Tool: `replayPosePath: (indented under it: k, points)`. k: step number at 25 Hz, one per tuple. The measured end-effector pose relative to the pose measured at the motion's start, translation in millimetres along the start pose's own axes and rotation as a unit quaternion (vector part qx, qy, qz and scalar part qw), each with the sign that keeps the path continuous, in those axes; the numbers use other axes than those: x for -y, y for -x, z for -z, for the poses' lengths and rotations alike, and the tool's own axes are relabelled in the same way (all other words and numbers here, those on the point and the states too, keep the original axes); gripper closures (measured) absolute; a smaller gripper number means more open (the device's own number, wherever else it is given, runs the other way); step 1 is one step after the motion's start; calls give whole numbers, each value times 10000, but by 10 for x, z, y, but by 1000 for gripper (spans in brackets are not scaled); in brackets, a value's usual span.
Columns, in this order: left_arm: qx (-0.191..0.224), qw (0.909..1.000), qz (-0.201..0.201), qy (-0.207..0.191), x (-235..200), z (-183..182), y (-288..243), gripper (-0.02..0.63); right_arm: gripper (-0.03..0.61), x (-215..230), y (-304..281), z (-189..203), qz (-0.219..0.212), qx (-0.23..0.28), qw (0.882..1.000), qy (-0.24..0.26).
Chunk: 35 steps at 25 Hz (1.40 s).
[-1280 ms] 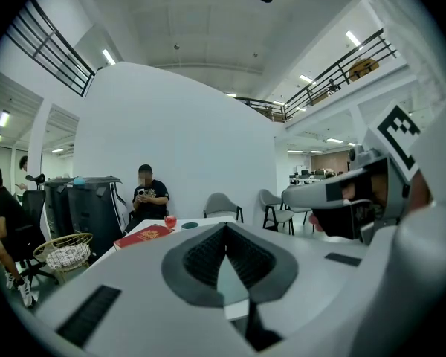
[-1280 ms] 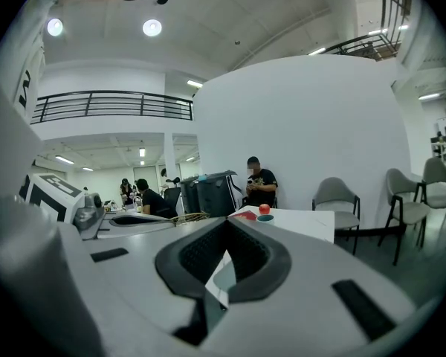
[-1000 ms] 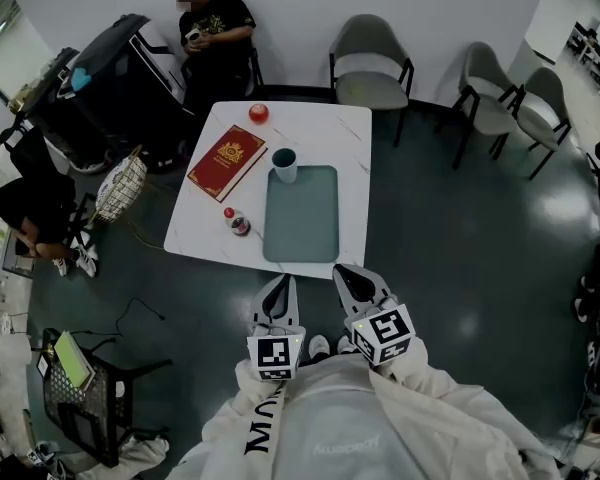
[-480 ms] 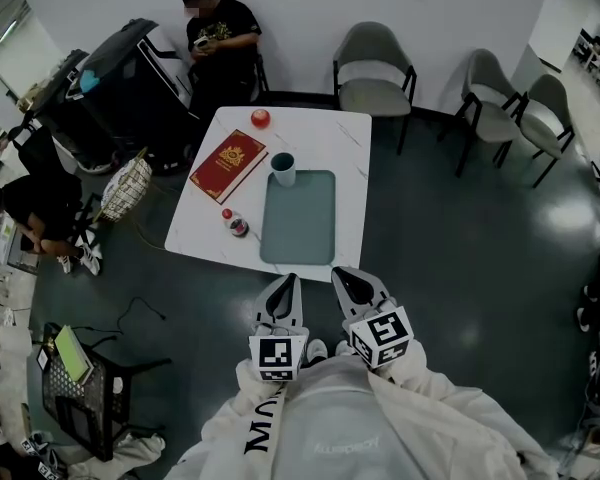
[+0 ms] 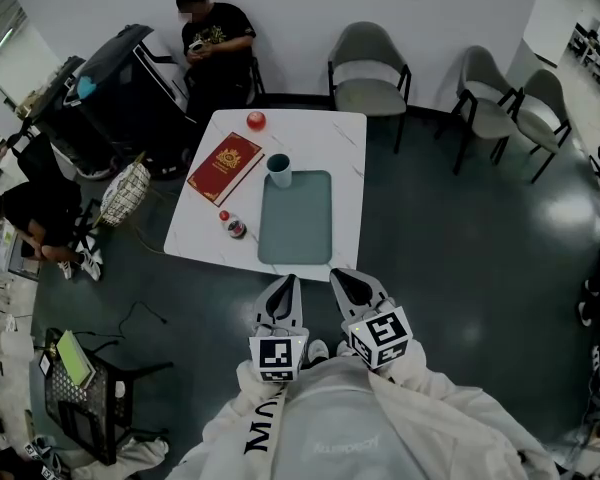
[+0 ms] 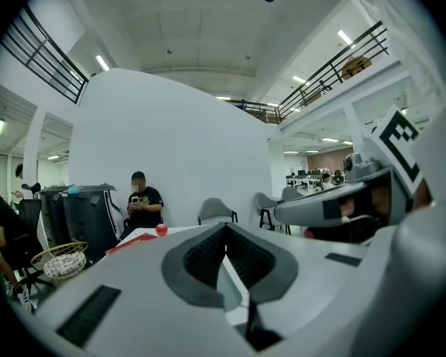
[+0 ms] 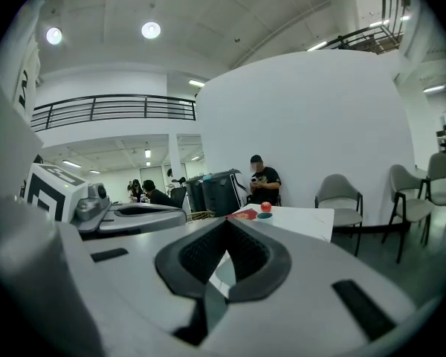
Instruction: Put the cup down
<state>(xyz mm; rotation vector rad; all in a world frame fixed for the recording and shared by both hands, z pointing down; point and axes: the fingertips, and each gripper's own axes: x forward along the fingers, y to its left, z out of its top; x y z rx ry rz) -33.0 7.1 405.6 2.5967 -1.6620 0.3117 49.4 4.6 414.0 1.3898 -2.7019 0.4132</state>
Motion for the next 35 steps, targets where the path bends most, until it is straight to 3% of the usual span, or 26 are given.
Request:
replayPosePath:
  k: [35]
  points:
    - [-18,9999,-2,106,-146,80,-45,603,574,-49,-159,48,-52,-78,10000,13]
